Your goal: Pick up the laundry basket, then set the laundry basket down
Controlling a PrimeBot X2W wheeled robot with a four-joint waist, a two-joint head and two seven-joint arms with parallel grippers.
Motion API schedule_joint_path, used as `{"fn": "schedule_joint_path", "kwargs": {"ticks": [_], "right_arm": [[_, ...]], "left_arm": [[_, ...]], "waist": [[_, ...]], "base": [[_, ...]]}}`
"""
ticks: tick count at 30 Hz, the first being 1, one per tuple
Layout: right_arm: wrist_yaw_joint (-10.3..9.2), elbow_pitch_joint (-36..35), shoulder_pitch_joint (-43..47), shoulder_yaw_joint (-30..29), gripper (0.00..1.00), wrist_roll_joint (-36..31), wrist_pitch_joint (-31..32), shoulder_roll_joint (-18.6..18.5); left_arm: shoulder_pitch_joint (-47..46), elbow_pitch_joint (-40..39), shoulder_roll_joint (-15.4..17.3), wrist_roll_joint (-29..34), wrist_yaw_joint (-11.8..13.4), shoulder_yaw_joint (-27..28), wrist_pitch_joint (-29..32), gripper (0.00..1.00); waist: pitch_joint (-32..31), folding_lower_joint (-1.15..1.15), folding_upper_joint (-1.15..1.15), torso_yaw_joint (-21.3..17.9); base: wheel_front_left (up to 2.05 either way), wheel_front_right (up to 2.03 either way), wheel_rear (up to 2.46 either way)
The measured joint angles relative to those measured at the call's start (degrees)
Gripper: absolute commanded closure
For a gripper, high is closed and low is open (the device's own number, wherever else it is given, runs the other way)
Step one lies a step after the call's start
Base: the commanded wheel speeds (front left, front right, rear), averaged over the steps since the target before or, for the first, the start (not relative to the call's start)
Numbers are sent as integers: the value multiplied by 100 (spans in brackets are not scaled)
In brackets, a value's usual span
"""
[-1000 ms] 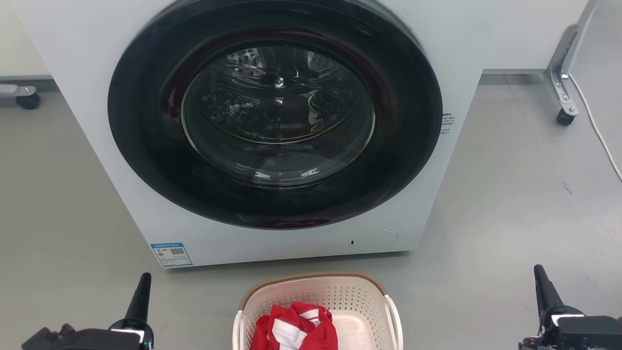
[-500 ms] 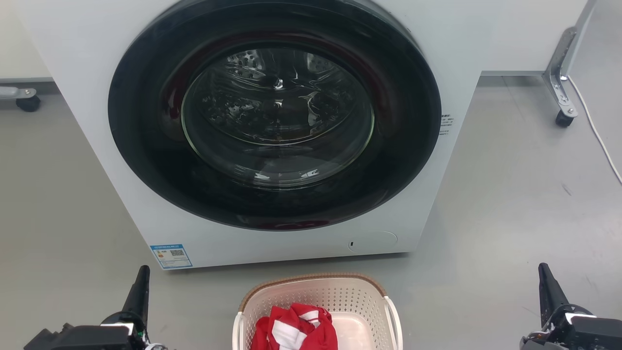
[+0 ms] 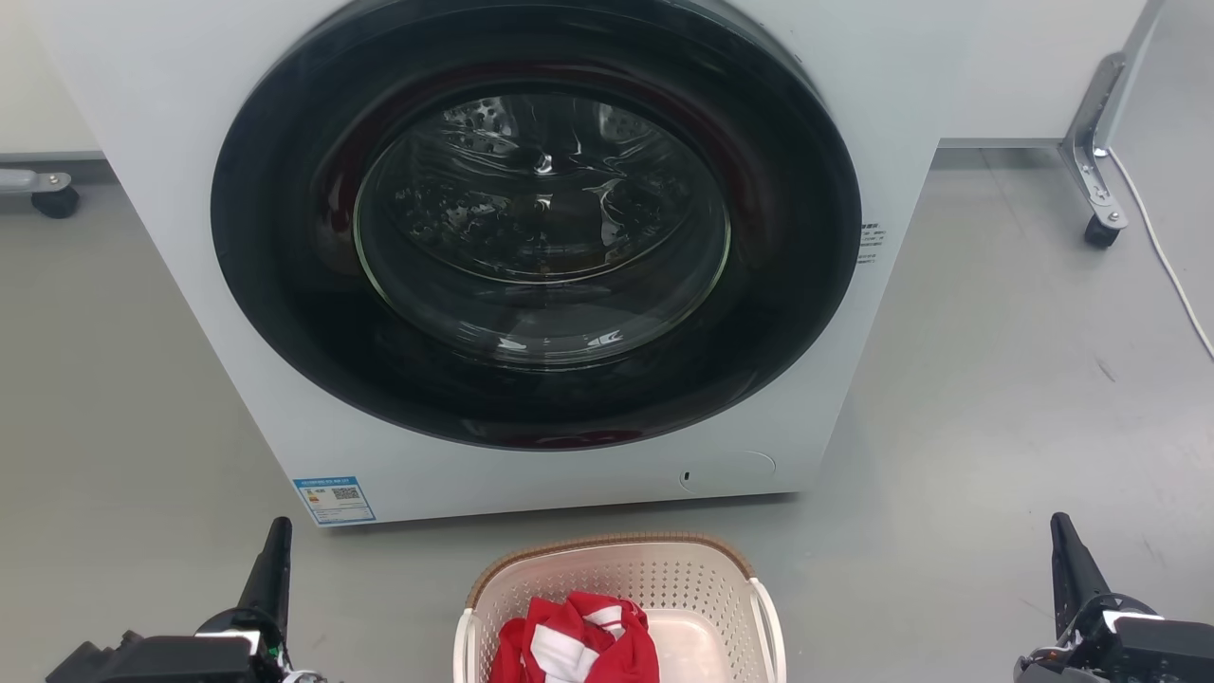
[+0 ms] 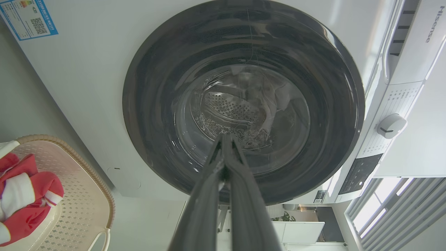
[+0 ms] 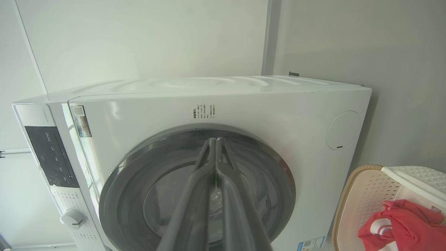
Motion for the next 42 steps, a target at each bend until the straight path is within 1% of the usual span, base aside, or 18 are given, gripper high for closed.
{"fn": "schedule_joint_path", "kwargs": {"ticks": [42], "right_arm": [[15, 1, -2, 1, 100, 8, 0, 1]], "left_arm": [[0, 12, 0, -4, 0, 0, 0, 100]], "waist": [[0, 0, 0, 0]], "base": [[0, 0, 0]]}}
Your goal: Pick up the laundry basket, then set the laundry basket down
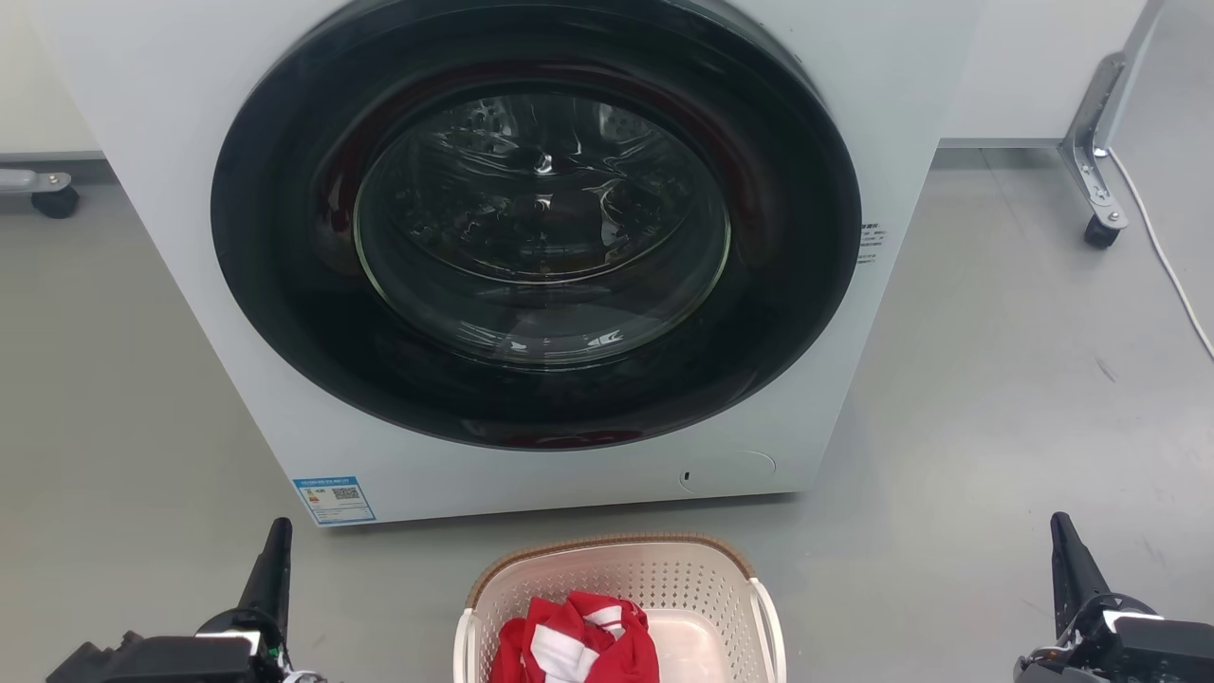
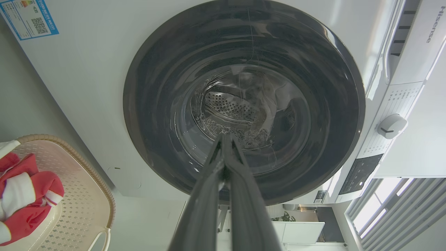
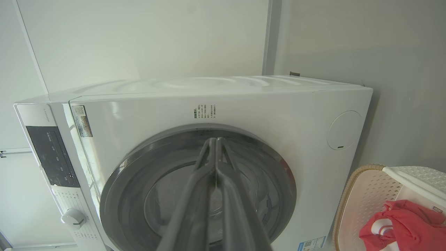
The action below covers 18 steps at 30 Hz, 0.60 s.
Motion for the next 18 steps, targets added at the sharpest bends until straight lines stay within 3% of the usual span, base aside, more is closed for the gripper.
{"fn": "schedule_joint_path", "kwargs": {"ticks": [18], "right_arm": [[0, -1, -1, 0, 100, 1, 0, 0]], "left_arm": [[0, 1, 0, 0, 0, 0, 0, 100]], "waist": [[0, 0, 0, 0]], "base": [[0, 0, 0]]}}
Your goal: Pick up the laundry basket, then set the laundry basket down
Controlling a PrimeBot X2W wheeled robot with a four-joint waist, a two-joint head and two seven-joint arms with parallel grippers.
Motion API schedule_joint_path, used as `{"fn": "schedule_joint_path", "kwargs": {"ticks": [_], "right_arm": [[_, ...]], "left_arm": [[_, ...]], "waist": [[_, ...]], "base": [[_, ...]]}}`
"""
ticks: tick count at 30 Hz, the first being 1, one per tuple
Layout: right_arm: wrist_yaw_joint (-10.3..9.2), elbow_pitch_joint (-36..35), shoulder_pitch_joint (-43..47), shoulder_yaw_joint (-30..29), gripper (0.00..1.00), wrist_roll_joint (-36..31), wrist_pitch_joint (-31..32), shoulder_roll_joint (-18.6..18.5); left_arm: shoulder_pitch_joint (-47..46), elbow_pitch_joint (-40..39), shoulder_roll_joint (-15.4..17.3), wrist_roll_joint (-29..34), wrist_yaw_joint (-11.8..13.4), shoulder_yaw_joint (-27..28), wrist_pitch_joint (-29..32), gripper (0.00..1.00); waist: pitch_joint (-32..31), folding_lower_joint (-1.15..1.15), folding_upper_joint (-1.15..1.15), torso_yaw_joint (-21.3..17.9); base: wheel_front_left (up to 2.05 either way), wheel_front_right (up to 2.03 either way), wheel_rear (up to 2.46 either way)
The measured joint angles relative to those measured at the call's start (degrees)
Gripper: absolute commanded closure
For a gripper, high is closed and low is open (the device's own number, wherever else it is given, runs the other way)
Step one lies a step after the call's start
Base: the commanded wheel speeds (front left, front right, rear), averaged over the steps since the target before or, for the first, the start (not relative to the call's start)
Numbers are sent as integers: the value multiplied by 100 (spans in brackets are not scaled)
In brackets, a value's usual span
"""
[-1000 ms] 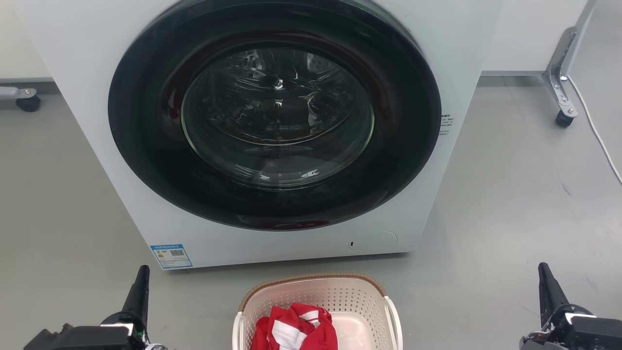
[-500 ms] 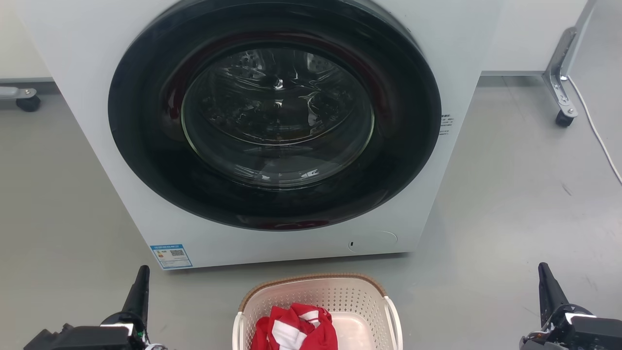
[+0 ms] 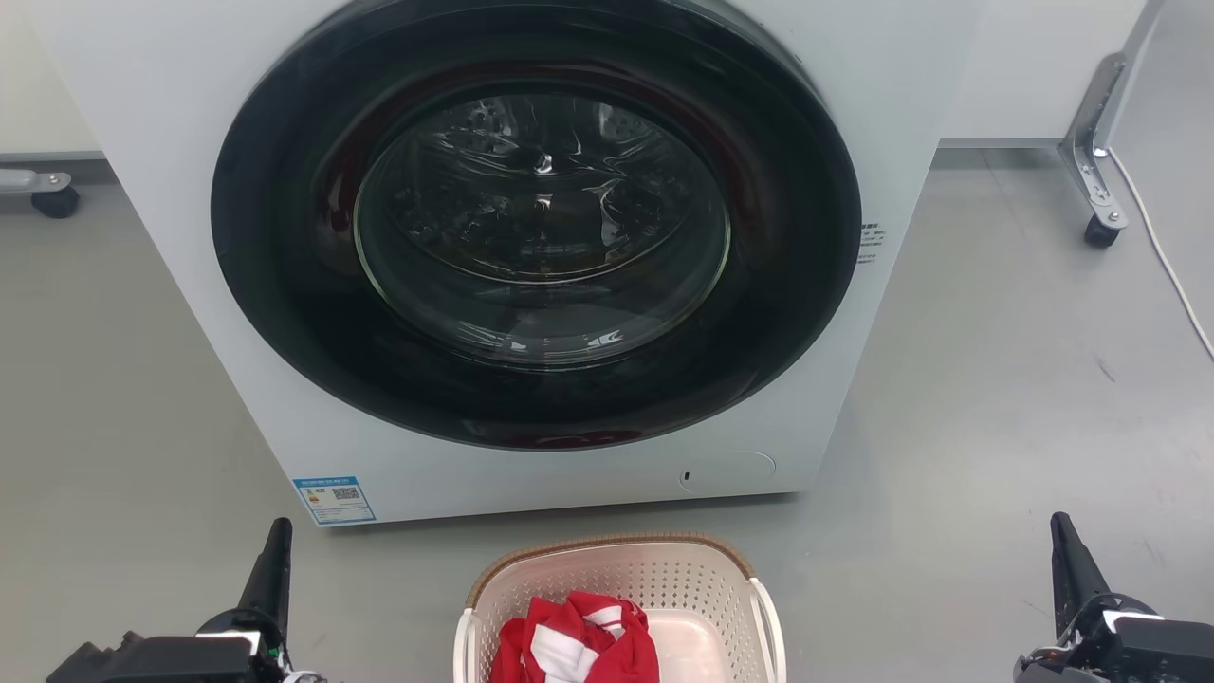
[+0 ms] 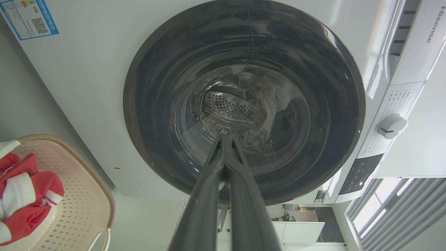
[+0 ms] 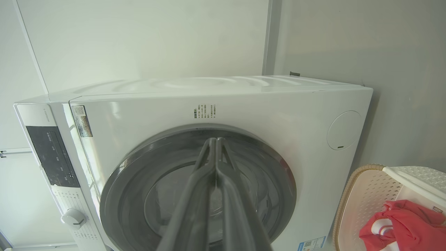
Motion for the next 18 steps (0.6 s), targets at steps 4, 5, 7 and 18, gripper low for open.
{"fn": "schedule_joint_path", "kwargs": {"ticks": [4, 5, 7, 18], "right_arm": [[0, 0, 0, 0, 100, 0, 0, 0], [0, 0, 0, 0, 100, 0, 0, 0], [0, 0, 0, 0, 100, 0, 0, 0], [0, 0, 0, 0, 100, 2, 0, 0]], "left_arm": [[0, 0, 0, 0, 0, 0, 0, 100], [0, 1, 0, 0, 0, 0, 0, 100], [0, 1, 0, 0, 0, 0, 0, 100], [0, 1, 0, 0, 0, -1, 0, 100]], "waist": [[0, 0, 0, 0], [0, 0, 0, 0], [0, 0, 0, 0], [0, 0, 0, 0]], "base": [[0, 0, 0], [0, 0, 0], [0, 0, 0], [0, 0, 0]]}}
